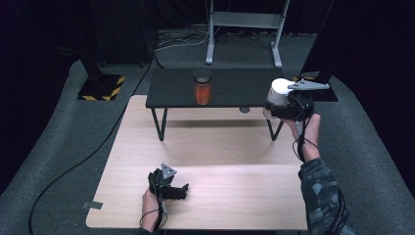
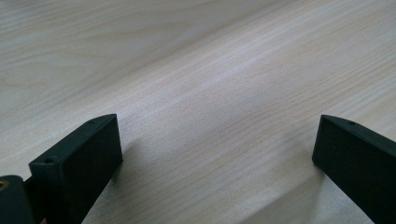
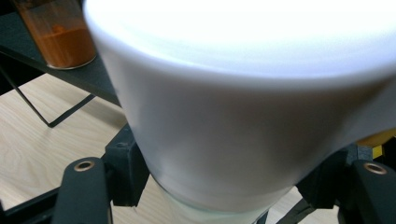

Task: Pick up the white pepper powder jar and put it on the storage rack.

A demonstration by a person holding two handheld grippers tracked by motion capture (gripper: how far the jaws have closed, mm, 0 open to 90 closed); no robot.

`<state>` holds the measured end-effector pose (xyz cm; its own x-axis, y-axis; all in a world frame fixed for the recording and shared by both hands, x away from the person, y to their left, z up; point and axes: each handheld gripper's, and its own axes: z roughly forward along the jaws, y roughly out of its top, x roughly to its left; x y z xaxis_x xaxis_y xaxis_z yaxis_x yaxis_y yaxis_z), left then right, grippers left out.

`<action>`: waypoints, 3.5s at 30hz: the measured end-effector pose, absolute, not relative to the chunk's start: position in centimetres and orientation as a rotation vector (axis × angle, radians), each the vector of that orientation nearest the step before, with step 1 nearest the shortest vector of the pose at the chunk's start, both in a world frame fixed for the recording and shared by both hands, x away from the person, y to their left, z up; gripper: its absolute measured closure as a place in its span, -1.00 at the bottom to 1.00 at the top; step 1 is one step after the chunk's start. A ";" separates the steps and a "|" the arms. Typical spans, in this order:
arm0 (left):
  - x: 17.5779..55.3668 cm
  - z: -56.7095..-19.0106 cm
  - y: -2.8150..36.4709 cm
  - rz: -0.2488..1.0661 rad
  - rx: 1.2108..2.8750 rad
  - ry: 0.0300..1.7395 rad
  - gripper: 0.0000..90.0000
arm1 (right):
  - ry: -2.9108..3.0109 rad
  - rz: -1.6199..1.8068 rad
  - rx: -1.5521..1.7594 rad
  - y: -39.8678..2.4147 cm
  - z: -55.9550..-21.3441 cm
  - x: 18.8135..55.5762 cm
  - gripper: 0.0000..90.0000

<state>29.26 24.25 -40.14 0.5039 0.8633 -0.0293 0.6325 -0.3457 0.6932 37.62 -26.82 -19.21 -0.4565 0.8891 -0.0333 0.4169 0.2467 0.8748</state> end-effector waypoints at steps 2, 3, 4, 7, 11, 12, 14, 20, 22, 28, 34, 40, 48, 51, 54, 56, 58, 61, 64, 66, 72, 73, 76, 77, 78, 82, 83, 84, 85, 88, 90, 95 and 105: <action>29.3 -40.2 24.3 0.456 2.095 1.220 -0.98 | 1.986 1.138 1.189 -26.7 -19.0 38.0 -0.33; 29.3 -40.1 24.3 0.456 2.095 1.220 -0.98 | 1.985 1.139 1.192 -26.6 -18.9 38.2 -0.33; 29.3 -40.1 24.3 0.456 2.095 1.220 -0.98 | 1.986 1.138 1.191 -26.6 -18.9 38.3 -0.33; 29.3 -40.1 24.3 0.456 2.095 1.219 -0.98 | 1.990 1.128 1.193 -26.3 -18.6 38.8 -0.33; 29.3 -40.1 24.3 0.456 2.095 1.220 -0.98 | 1.992 1.120 1.191 -26.0 -18.1 39.5 -0.33; 29.3 -40.2 24.3 0.456 2.095 1.220 -0.98 | 1.992 1.120 1.191 -26.0 -18.1 39.5 -0.33; 29.3 -40.1 24.3 0.456 2.095 1.220 -0.98 | 1.992 1.118 1.191 -25.8 -17.9 39.7 -0.33; 29.3 -40.2 24.3 0.456 2.095 1.219 -0.97 | 1.999 1.109 1.189 -25.1 -17.5 40.7 -0.33; 29.3 -40.2 24.3 0.456 2.095 1.219 -0.97 | 2.002 1.106 1.188 -24.9 -17.4 40.9 -0.33; 29.3 -40.1 24.3 0.456 2.095 1.219 -0.97 | 2.012 1.098 1.184 -24.2 -17.0 41.8 -0.33; 29.2 -40.1 24.3 0.456 2.095 1.219 -0.97 | 2.022 1.093 1.172 -23.5 -16.6 42.4 -0.33; 29.3 -40.1 24.3 0.455 2.095 1.219 -0.97 | 2.033 1.095 1.168 -22.9 -16.5 43.1 -0.33; 29.3 -40.1 24.3 0.455 2.095 1.219 -0.97 | 2.045 1.107 1.186 -22.5 -16.8 44.1 -0.33; 29.2 -40.1 24.3 0.455 2.094 1.220 -0.97 | 2.048 1.109 1.187 -22.4 -16.8 44.3 -0.33; 29.3 -40.1 24.3 0.455 2.094 1.220 -0.97 | 2.056 1.110 1.184 -22.2 -16.9 44.6 -0.33; 29.3 -40.1 24.3 0.455 2.095 1.219 -0.97 | 2.060 1.112 1.186 -22.1 -16.9 44.8 -0.33; 29.3 -40.1 24.3 0.455 2.095 1.219 -0.97 | 2.060 1.114 1.187 -22.0 -16.9 44.9 -0.33; 29.3 -40.1 24.3 0.456 2.095 1.219 -0.97 | 2.065 1.116 1.187 -21.8 -16.9 45.1 -0.33; 29.3 -40.1 24.3 0.456 2.095 1.219 -0.97 | 2.071 1.114 1.188 -21.6 -17.0 45.3 -0.33; 29.3 -40.1 24.3 0.456 2.096 1.219 -0.97 | 2.074 1.114 1.188 -21.5 -17.1 45.4 -0.33; 29.3 -40.1 24.3 0.456 2.096 1.218 -0.97 | 2.074 1.116 1.193 -21.4 -17.1 45.7 -0.33; 29.2 -40.2 24.2 0.456 2.091 1.221 -0.97 | 2.076 1.112 1.194 -21.4 -17.1 45.8 -0.33; 29.3 -40.1 24.3 0.456 2.096 1.218 -0.97 | 2.079 1.108 1.196 -21.3 -17.2 46.0 -0.33; 29.3 -40.1 24.3 0.456 2.096 1.218 -0.97 | 2.079 1.107 1.198 -21.3 -17.2 46.0 -0.33; 29.3 -40.1 24.3 0.456 2.095 1.219 -0.97 | 2.080 1.107 1.199 -21.3 -17.2 46.1 -0.33; 29.3 -40.1 24.3 0.456 2.095 1.218 -0.97 | 2.078 1.115 1.209 -21.4 -17.4 46.2 -0.33; 29.3 -40.1 24.3 0.456 2.095 1.219 -0.97 | 2.078 1.118 1.209 -21.5 -17.4 46.3 -0.33; 29.3 -40.1 24.3 0.456 2.095 1.219 -0.97 | 2.077 1.128 1.216 -21.6 -17.5 46.3 -0.33; 29.3 -40.1 24.3 0.456 2.095 1.218 -0.97 | 2.078 1.129 1.215 -21.7 -17.5 46.4 -0.33; 29.3 -40.1 24.3 0.456 2.095 1.219 -0.97 | 2.079 1.129 1.214 -21.7 -17.6 46.4 -0.33; 29.2 -40.1 24.3 0.456 2.095 1.219 -0.97 | 2.076 1.135 1.213 -21.8 -17.7 46.4 -0.33; 29.2 -40.1 24.3 0.455 2.094 1.220 -0.97 | 2.073 1.135 1.209 -21.7 -17.8 46.3 -0.33; 29.3 -40.1 24.3 0.455 2.095 1.219 -0.97 | 2.101 1.115 1.221 -21.7 -17.4 46.6 -0.52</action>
